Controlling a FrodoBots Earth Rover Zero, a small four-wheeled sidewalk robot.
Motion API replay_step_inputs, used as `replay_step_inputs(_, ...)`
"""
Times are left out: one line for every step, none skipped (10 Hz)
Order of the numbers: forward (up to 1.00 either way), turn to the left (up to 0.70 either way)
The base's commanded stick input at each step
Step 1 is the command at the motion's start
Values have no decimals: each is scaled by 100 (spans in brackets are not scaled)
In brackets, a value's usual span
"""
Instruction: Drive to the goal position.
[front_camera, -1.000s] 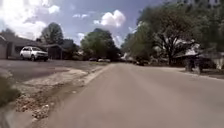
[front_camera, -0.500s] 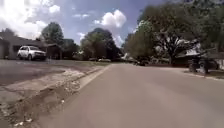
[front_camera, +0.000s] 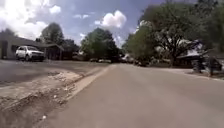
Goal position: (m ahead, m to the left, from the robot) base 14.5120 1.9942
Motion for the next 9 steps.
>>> replay_step_inputs(100, 0)
replay_step_inputs(100, 0)
replay_step_inputs(100, 0)
replay_step_inputs(100, 0)
replay_step_inputs(100, 0)
replay_step_inputs(100, 0)
replay_step_inputs(100, 0)
replay_step_inputs(100, 0)
replay_step_inputs(100, 0)
